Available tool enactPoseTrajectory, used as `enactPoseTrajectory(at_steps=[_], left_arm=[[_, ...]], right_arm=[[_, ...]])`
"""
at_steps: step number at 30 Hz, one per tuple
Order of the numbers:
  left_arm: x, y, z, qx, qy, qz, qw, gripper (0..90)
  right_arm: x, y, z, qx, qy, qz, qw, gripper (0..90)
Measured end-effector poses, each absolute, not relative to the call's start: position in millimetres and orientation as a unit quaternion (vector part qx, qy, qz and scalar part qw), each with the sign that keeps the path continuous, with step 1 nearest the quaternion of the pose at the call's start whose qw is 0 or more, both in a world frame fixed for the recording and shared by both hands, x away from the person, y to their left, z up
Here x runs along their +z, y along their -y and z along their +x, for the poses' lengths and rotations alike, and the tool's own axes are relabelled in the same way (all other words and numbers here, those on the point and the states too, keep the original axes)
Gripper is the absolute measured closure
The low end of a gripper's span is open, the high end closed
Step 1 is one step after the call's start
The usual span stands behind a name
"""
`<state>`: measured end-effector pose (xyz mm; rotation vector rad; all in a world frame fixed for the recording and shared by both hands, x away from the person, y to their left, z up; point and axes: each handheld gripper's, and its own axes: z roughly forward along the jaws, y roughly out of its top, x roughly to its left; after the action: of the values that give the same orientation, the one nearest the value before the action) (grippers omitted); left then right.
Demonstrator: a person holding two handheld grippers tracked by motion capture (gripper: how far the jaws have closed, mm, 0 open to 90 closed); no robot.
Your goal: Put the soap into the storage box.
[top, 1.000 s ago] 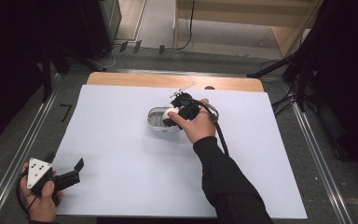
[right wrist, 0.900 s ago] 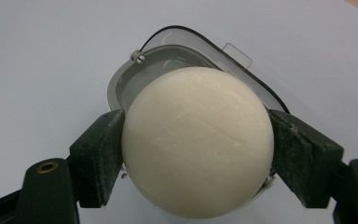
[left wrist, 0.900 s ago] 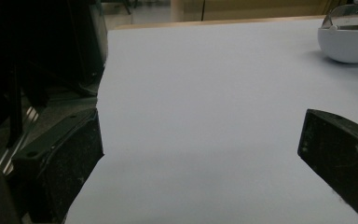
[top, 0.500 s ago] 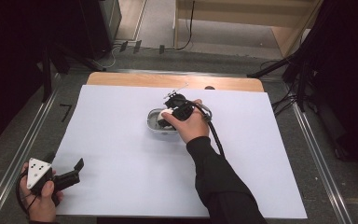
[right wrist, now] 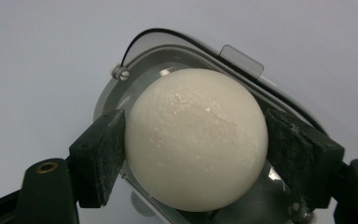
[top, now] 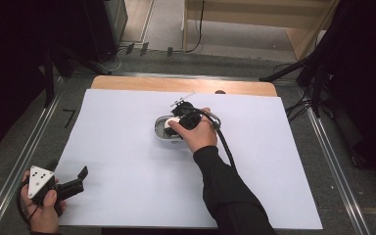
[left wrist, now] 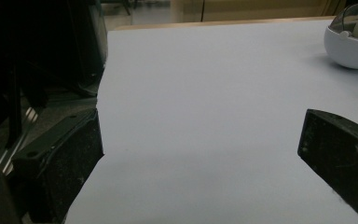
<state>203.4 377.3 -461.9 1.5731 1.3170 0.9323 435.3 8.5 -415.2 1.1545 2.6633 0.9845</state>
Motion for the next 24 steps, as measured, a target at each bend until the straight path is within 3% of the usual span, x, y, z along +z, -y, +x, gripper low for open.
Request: enactPoseTrajectory(at_steps=[19,24], left_arm=[[-462,-377,203,0.374,-0.528,0.631,0.429,0.2],[-462,-377,203,0.374,-0.528,0.63,0.429,0.2]], right_arm=[[-406,6,425,0.341,-0.864,0.369,0.044,26.8],[-404,13,421,0.34,-0.862,0.37,0.066,13.6]])
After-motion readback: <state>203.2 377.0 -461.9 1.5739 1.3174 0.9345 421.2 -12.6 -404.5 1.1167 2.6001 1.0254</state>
